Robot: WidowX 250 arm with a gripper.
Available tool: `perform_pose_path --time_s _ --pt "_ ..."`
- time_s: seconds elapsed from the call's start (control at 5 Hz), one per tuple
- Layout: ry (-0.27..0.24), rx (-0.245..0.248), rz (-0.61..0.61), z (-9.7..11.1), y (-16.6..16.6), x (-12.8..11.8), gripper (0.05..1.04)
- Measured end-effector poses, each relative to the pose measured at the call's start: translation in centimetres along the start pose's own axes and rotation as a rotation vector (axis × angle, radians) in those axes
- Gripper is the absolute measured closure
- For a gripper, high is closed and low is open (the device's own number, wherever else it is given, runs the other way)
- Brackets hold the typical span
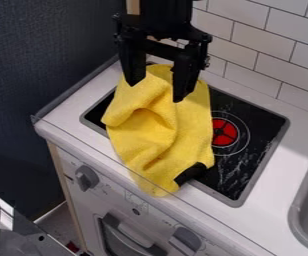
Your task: Moved the yellow clothing to the right side of the stove
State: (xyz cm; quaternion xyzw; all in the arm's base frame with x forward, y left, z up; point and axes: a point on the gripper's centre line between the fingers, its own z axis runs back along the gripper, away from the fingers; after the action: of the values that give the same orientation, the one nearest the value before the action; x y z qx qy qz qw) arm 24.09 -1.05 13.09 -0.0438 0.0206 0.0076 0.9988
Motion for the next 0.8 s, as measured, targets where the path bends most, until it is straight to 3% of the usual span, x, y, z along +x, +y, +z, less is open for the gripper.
perform_pose_path --time_s 0.2,0.4,0.6,0.8 --pt "0.027 -0.004 0.015 -0.8 0.0 -0.1 0.084" --pt "0.04 -0.025 0.128 -3.0 -0.9 1.2 0.084" --pt "-0.013 -0.086 0.223 -4.4 -1.8 3.0 0.084" --pt "-0.016 -0.083 0.282 -6.4 -2.1 6.2 0.084"
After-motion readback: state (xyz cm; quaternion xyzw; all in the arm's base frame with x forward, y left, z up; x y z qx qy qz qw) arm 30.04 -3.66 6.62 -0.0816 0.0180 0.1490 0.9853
